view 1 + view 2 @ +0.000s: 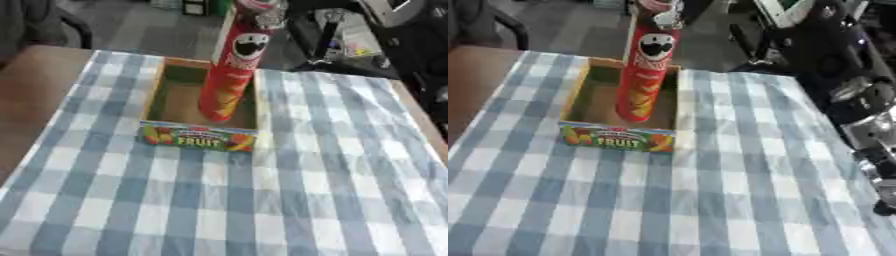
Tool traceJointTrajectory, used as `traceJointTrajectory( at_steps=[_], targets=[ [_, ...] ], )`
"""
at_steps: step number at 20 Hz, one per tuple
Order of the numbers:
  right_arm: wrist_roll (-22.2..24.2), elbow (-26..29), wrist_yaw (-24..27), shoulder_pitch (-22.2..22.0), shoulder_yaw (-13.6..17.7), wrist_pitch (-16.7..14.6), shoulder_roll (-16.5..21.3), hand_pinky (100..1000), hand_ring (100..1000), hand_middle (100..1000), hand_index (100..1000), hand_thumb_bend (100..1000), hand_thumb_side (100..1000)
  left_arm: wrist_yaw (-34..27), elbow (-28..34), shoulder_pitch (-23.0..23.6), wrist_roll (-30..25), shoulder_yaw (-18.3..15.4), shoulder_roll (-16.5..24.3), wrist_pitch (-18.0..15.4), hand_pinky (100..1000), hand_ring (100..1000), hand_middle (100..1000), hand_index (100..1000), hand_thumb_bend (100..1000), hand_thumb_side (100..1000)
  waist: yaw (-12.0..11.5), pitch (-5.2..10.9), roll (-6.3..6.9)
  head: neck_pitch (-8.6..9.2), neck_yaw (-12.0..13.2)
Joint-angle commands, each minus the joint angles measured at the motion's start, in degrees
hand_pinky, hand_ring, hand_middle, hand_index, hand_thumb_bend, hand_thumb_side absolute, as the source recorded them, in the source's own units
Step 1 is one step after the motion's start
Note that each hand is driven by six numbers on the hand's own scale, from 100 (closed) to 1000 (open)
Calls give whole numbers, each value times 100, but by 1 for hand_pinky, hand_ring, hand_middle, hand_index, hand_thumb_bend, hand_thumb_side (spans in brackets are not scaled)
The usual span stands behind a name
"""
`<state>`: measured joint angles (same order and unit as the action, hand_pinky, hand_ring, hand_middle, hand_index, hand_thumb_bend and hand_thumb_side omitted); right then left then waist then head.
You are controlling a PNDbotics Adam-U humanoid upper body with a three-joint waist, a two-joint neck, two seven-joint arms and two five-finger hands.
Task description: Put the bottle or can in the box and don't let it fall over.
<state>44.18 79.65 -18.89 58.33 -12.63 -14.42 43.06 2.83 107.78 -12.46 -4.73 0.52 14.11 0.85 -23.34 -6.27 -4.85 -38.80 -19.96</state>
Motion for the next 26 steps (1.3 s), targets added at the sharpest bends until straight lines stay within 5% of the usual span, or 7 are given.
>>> traceJointTrajectory(
  at_steps=[1, 6, 7, 13, 18, 26],
  targets=[
    [-92, -44, -283, 31, 18, -61, 90, 373, 506, 693, 800, 167, 410, -21, 131, -95, -28, 11, 9, -5, 686, 509, 528, 684, 406, 637, -1, 42, 28, 85, -46],
    [152, -78, -637, -99, -93, -193, 60, 510, 608, 768, 860, 201, 423, -17, 134, -97, -27, 8, 9, -6, 686, 509, 528, 684, 406, 637, 18, 28, 28, 90, -63],
    [220, -70, -669, -120, -106, -224, 57, 616, 715, 822, 901, 254, 445, -16, 133, -95, -26, 6, 10, -6, 686, 509, 528, 684, 406, 637, 25, 26, 27, 91, -65],
    [584, 68, -576, -186, -143, -374, 62, 815, 907, 965, 985, 391, 508, -5, 130, -78, -15, -7, 21, -4, 687, 508, 527, 684, 407, 636, 74, 31, 29, 100, -64],
    [551, 243, -233, -194, -122, -299, 67, 838, 914, 966, 982, 383, 522, -1, 128, -65, -9, -13, 19, -4, 687, 508, 527, 684, 408, 636, 99, 44, 38, 105, -60],
    [-463, 828, 546, -398, 96, -142, 422, 805, 856, 924, 973, 301, 479, 34, 90, 91, 48, -77, 47, 8, 687, 507, 527, 682, 409, 636, 424, 148, 18, 97, 161]
  ],
)
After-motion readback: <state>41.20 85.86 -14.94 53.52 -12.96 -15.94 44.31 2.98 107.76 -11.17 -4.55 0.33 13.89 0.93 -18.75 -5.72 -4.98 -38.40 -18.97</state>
